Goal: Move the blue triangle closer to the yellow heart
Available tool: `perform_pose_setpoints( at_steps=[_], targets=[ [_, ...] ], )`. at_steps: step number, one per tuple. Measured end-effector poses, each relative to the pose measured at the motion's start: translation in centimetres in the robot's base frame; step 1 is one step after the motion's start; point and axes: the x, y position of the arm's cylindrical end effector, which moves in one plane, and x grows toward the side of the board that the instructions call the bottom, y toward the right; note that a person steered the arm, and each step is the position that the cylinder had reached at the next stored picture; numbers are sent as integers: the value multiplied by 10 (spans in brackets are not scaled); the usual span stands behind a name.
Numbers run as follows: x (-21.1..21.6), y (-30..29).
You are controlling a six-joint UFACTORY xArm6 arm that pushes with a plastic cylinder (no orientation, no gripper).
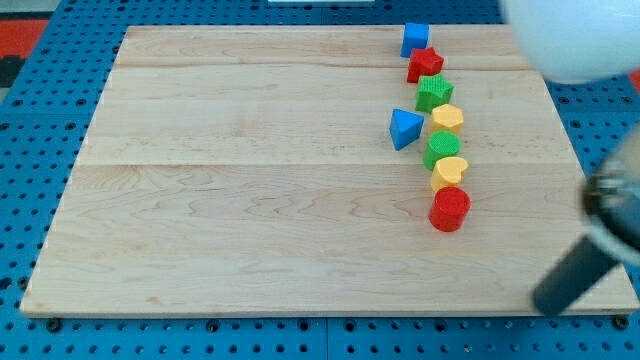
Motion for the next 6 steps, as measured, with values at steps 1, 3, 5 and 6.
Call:
perform_pose_setpoints(
  at_steps=[1, 3, 5, 6],
  targets=[
    [0, -102],
    [-20, -234],
    [-211, -191],
    [-299, -147]
  ],
)
